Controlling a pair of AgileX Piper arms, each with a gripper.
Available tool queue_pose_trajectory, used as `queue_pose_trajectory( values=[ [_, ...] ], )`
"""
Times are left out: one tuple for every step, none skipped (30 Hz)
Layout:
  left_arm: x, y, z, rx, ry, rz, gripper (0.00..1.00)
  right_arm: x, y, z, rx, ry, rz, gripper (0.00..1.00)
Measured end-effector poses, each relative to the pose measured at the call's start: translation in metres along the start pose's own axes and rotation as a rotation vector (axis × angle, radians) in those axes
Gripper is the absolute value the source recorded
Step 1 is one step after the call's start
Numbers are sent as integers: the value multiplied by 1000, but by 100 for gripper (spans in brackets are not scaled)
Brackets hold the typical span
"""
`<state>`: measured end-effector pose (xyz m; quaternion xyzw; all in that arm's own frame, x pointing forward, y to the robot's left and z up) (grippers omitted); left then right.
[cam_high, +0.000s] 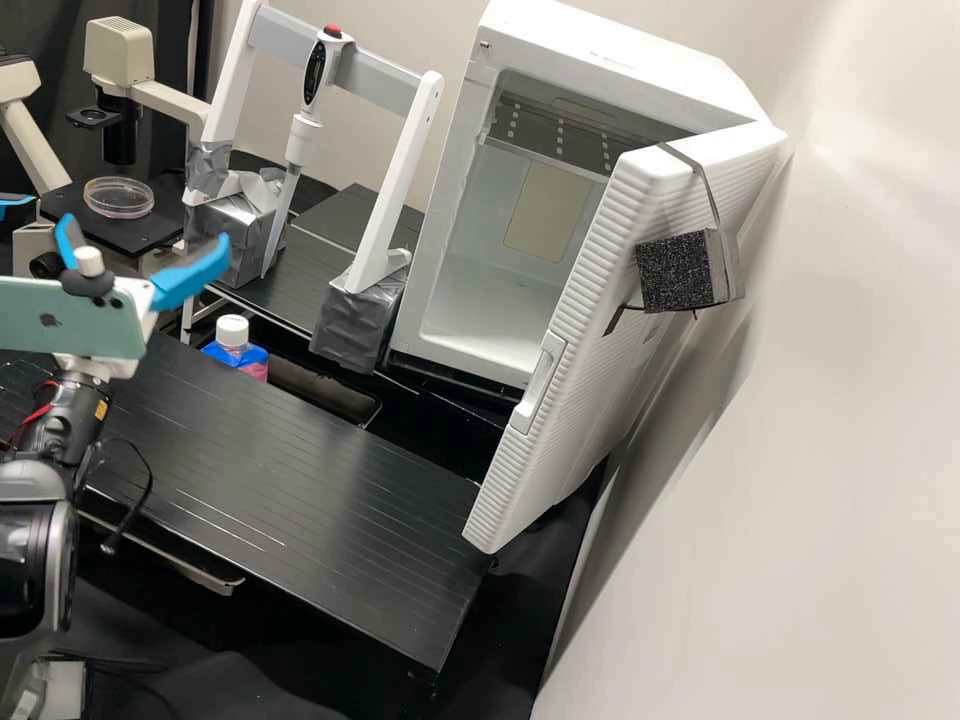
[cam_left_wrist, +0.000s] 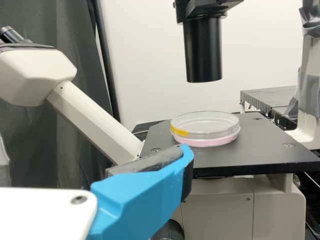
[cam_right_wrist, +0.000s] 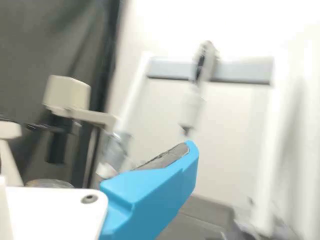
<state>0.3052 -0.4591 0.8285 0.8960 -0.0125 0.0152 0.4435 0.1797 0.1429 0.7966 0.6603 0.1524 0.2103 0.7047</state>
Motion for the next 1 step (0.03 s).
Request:
queue_pose_trajectory(
  values=[
    [0, 0, 0, 0, 0, 0, 100, -1, 1, 4, 21, -17, 2, 100]
  ],
)
